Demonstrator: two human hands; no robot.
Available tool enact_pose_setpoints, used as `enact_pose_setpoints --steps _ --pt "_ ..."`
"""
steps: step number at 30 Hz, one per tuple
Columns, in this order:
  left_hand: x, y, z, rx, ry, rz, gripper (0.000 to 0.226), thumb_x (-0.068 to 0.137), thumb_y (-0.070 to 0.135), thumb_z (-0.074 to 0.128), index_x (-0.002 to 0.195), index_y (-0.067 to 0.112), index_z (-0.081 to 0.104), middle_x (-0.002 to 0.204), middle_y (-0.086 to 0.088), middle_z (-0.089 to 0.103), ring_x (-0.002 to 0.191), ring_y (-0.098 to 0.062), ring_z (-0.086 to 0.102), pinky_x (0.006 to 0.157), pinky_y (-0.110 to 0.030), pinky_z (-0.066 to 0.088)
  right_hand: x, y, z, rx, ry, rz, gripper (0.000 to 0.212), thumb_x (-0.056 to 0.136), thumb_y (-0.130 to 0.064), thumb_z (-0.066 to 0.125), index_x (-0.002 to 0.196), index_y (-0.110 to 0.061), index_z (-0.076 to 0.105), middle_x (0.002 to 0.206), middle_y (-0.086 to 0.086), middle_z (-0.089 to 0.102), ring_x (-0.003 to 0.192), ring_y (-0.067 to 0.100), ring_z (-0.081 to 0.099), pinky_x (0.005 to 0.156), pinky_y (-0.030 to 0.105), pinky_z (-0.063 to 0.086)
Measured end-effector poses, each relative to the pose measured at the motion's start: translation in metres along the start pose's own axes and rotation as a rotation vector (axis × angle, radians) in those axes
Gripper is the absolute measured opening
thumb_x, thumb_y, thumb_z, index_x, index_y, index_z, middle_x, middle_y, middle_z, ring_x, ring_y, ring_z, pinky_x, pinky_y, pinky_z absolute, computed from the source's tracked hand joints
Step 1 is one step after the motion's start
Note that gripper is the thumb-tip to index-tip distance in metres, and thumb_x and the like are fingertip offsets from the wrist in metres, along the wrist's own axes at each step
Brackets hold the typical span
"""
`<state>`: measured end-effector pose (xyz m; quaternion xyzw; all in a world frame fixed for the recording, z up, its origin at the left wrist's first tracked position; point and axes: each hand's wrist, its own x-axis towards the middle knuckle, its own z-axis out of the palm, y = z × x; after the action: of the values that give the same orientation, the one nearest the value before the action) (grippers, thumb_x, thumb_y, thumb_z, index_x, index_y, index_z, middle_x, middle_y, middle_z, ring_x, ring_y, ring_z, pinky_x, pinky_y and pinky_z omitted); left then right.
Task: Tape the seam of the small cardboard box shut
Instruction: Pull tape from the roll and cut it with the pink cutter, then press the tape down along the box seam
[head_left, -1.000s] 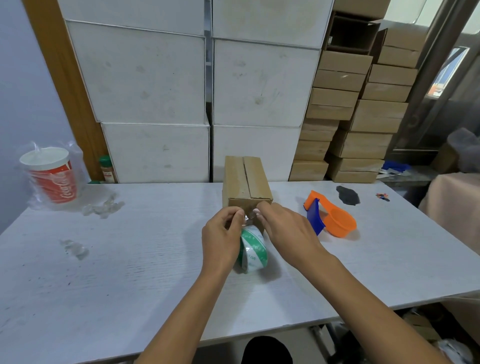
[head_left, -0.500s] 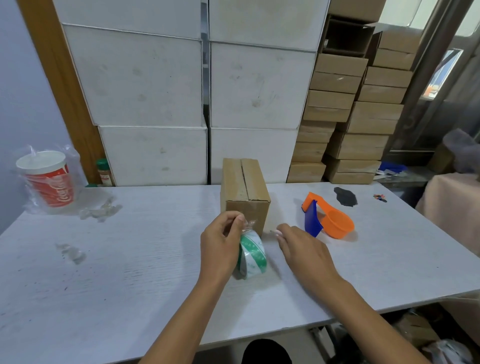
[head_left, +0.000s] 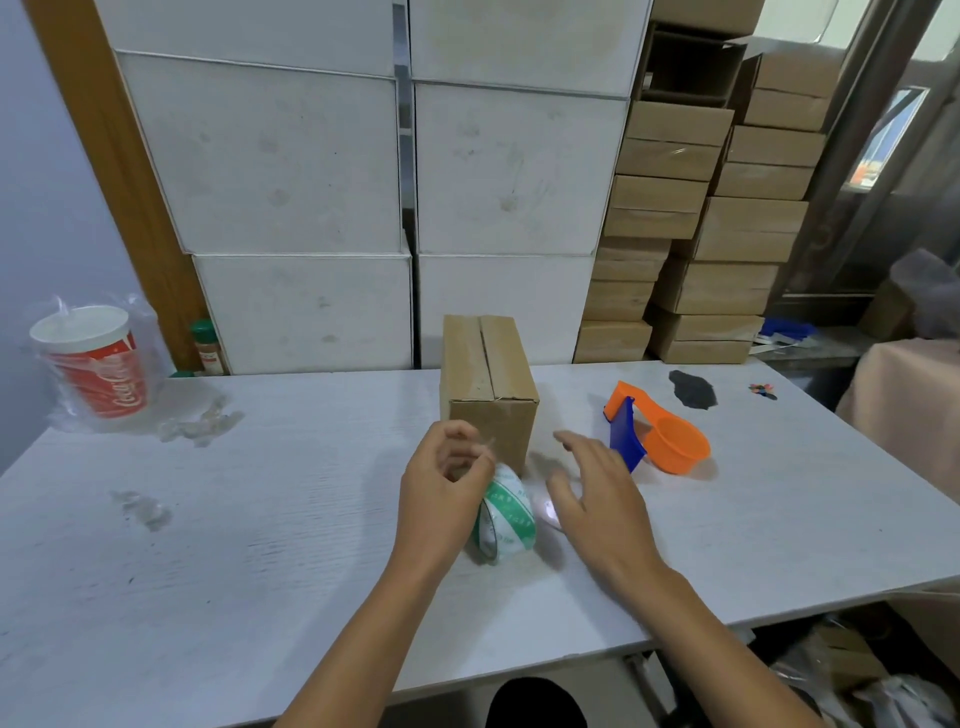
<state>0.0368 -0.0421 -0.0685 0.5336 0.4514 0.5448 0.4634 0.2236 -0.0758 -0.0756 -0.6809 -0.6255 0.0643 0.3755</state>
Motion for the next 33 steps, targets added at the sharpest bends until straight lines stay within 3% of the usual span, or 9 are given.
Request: enact_pose_setpoints --steps 5,9,15,18,21,25,29,33 --pt "-0.002 0.003 -0.001 -0.020 -0.025 -0.018 0.040 0.096 0.010 0.077 0.123 0.035 0.061 0.095 0.002 0.081 0.096 -0.011 0.078 0.080 -0.019 0.056 0.028 -0.029 -0.005 0.195 0.142 0.065 0.030 0.104 -0.015 0.054 0.131 -0.024 0.062 0.119 -0.009 0.066 0.113 0.009 0.058 0.090 0.033 0.053" --pt "0.001 -0.001 -0.004 -0.015 -0.061 -0.067 0.030 0.096 0.017 0.078 0.119 0.032 0.066 0.098 0.003 0.080 0.103 -0.013 0.076 0.080 -0.017 0.057 0.044 -0.043 -0.011 0.348 0.110 0.103 0.027 0.106 -0.024 0.054 0.132 -0.030 0.059 0.118 -0.010 0.064 0.108 0.005 0.060 0.082 0.028 0.051" --pt "0.000 0.001 -0.005 -0.051 -0.096 -0.108 0.028 0.094 0.013 0.079 0.115 0.031 0.072 0.102 0.000 0.080 0.109 -0.013 0.076 0.093 -0.029 0.060 0.061 -0.051 -0.003 0.320 -0.040 0.059 0.051 0.093 -0.046 0.073 0.140 -0.038 0.057 0.129 -0.012 0.058 0.115 0.009 0.059 0.093 0.030 0.053" --pt "0.001 0.003 -0.007 -0.033 -0.114 -0.126 0.034 0.092 0.018 0.082 0.120 0.033 0.070 0.110 0.001 0.077 0.109 -0.012 0.075 0.093 -0.030 0.061 0.062 -0.046 0.004 0.320 -0.081 0.016 0.060 0.090 -0.044 0.079 0.145 -0.034 0.058 0.136 -0.011 0.054 0.118 0.007 0.057 0.097 0.028 0.052" --pt "0.003 0.007 -0.010 0.004 -0.127 -0.121 0.037 0.089 0.023 0.086 0.121 0.032 0.070 0.110 0.005 0.074 0.107 -0.010 0.074 0.091 -0.026 0.058 0.061 -0.040 0.009 0.310 -0.081 -0.057 0.056 0.091 -0.041 0.078 0.144 -0.033 0.061 0.144 -0.011 0.052 0.112 -0.002 0.057 0.101 0.031 0.053" --pt "0.007 0.012 -0.016 0.043 -0.158 -0.121 0.039 0.087 0.025 0.087 0.121 0.033 0.069 0.114 0.009 0.074 0.104 -0.006 0.075 0.083 -0.018 0.056 0.064 -0.040 0.012 0.267 -0.048 -0.079 0.051 0.091 -0.047 0.076 0.139 -0.035 0.065 0.155 -0.011 0.046 0.114 0.004 0.059 0.100 0.034 0.053" --pt "0.009 0.012 -0.017 0.075 -0.170 -0.122 0.044 0.085 0.024 0.089 0.123 0.032 0.068 0.118 0.010 0.072 0.103 -0.002 0.074 0.078 -0.016 0.056 0.068 -0.042 0.015 0.214 -0.017 -0.085 0.046 0.091 -0.052 0.073 0.134 -0.036 0.067 0.155 -0.012 0.048 0.130 0.006 0.051 0.101 0.032 0.048" --pt "0.009 0.014 -0.019 0.171 -0.143 -0.068 0.047 0.083 0.030 0.090 0.122 0.037 0.065 0.120 0.011 0.065 0.105 -0.001 0.069 0.075 -0.013 0.054 0.070 -0.041 0.016 0.207 -0.002 -0.122 0.041 0.093 -0.046 0.074 0.131 -0.032 0.069 0.149 -0.011 0.053 0.129 0.006 0.054 0.102 0.030 0.049"
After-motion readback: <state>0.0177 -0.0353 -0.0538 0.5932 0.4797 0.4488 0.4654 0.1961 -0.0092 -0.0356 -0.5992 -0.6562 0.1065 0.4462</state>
